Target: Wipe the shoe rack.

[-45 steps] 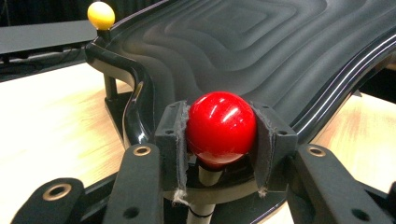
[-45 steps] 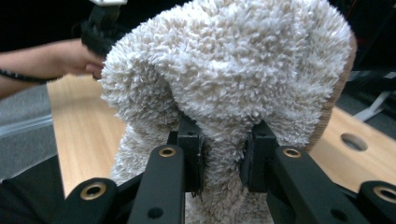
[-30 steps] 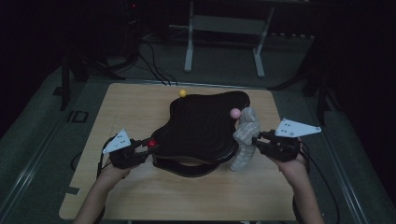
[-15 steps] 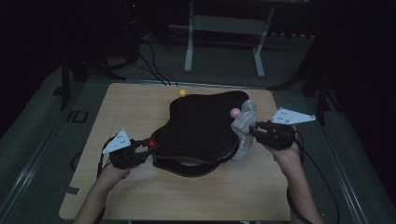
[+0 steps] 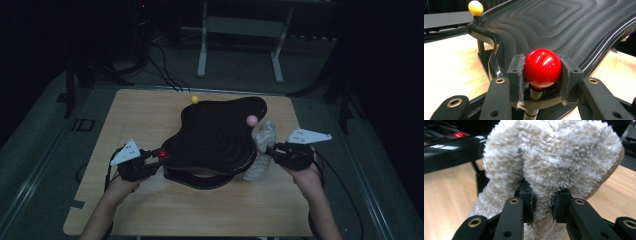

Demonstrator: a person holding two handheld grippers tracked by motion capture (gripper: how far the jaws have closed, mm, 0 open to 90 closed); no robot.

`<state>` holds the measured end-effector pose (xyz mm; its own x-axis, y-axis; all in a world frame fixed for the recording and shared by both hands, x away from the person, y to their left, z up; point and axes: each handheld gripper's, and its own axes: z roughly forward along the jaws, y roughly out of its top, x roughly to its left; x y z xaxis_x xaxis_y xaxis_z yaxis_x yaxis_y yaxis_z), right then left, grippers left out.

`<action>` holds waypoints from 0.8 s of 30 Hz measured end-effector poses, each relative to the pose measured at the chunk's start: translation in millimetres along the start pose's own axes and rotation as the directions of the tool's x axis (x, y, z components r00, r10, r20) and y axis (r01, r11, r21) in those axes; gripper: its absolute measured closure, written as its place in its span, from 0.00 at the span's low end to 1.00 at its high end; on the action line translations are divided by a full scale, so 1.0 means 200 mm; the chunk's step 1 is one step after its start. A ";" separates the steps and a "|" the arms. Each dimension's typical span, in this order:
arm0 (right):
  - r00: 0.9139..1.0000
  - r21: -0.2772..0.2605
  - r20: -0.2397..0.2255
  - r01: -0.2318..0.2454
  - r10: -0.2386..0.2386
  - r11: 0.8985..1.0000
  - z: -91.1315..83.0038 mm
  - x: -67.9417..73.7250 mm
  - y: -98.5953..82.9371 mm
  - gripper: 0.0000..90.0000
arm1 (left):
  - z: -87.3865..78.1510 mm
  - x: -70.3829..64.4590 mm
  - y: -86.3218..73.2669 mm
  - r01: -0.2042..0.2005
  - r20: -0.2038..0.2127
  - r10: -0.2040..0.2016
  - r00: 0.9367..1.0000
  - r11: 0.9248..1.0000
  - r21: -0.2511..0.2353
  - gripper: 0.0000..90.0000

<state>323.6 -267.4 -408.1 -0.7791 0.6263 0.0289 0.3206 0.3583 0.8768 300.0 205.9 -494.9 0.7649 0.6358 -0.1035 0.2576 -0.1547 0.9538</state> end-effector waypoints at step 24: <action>0.975 -0.149 -0.154 0.139 -0.162 0.979 -0.19 0.40 0.07 0.82 | 0.00 0.00 0.00 0.003 0.008 -0.003 1.000 1.000 0.008 0.67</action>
<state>246.0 -238.9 -376.0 -0.8944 0.4455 -0.0395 0.1252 0.3344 0.9341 300.8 206.5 -494.3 0.7689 0.6300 -0.1088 0.2648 -0.1589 0.9511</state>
